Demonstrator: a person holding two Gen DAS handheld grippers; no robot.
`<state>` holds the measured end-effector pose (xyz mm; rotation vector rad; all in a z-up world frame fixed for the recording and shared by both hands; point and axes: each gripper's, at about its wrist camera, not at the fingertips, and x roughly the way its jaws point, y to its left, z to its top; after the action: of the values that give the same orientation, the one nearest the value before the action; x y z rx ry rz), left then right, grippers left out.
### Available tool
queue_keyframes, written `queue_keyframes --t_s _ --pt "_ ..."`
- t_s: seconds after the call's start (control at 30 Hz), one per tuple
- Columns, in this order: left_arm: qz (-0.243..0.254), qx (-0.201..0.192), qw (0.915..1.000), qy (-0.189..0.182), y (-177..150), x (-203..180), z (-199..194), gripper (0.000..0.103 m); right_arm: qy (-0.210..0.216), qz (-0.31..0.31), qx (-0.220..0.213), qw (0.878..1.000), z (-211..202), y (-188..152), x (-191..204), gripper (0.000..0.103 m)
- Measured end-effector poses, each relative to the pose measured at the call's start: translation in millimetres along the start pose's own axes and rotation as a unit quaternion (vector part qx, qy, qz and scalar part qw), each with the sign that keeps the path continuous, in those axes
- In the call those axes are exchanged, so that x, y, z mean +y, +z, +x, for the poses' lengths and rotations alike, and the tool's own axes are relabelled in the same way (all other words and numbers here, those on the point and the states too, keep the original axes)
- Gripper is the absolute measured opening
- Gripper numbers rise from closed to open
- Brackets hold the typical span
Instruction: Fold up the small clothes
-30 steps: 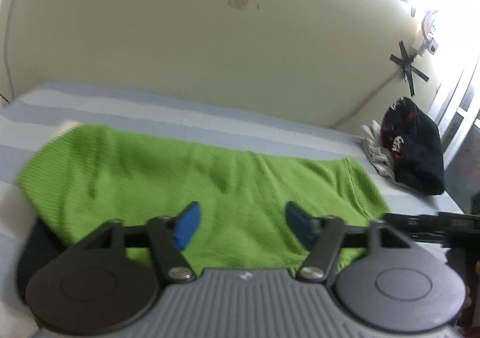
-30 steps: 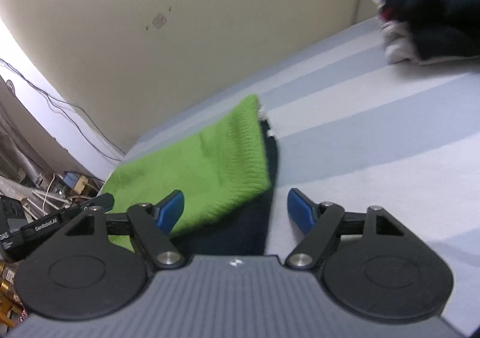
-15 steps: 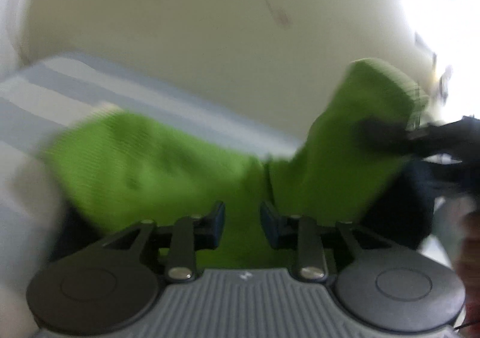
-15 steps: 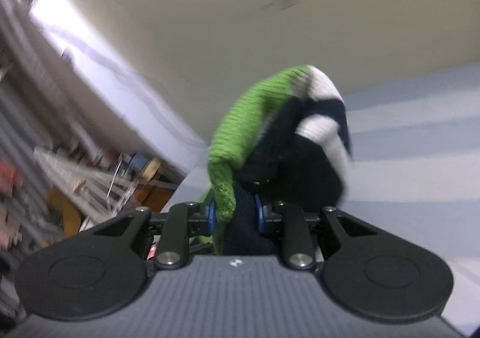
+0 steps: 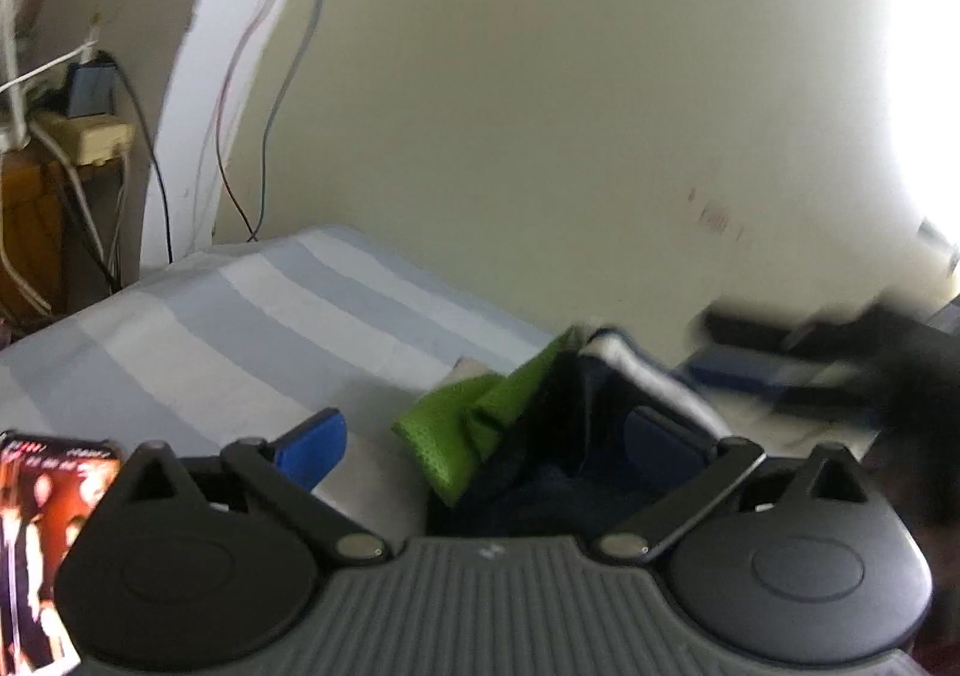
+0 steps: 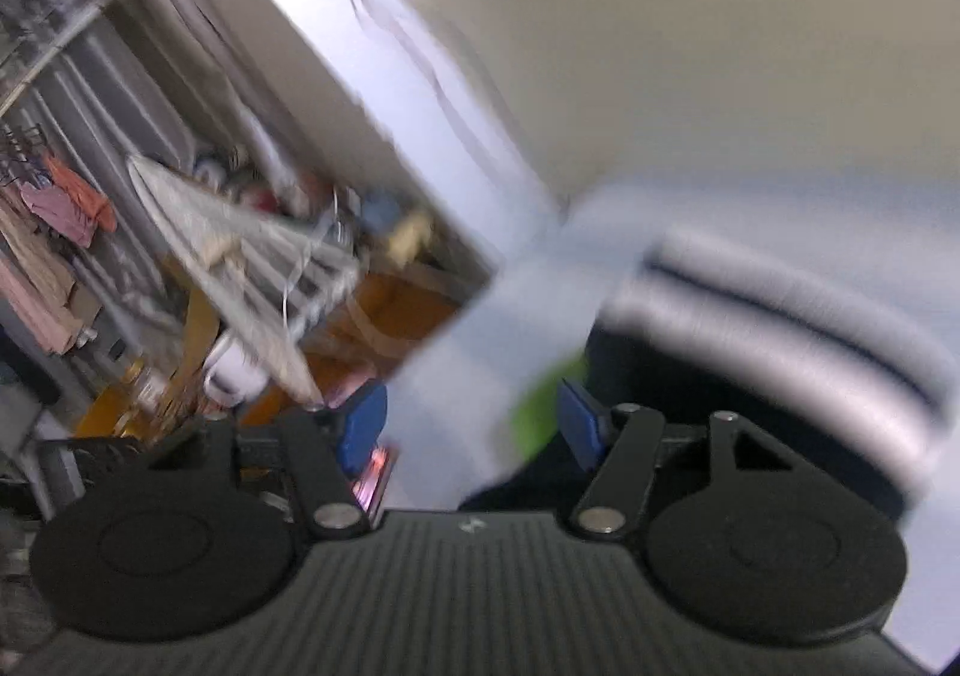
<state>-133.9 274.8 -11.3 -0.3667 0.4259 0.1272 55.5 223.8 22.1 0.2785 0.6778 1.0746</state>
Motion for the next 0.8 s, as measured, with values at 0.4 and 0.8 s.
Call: queue_keyframes --t_s 0.4,0.8 --pt "0.01 0.077 0.9968 0.016 -30.9 0.2 26.1 0.017 -0.138 -0.078 0.062 0.985 102.9 -14.3 -10.3 0.029" --pt "0.074 0.042 0.9935 0.075 -17.4 -22.6 4.3 0.103 -0.097 -0.11 -0.015 0.989 -7.5 -27.3 -28.9 0.06"
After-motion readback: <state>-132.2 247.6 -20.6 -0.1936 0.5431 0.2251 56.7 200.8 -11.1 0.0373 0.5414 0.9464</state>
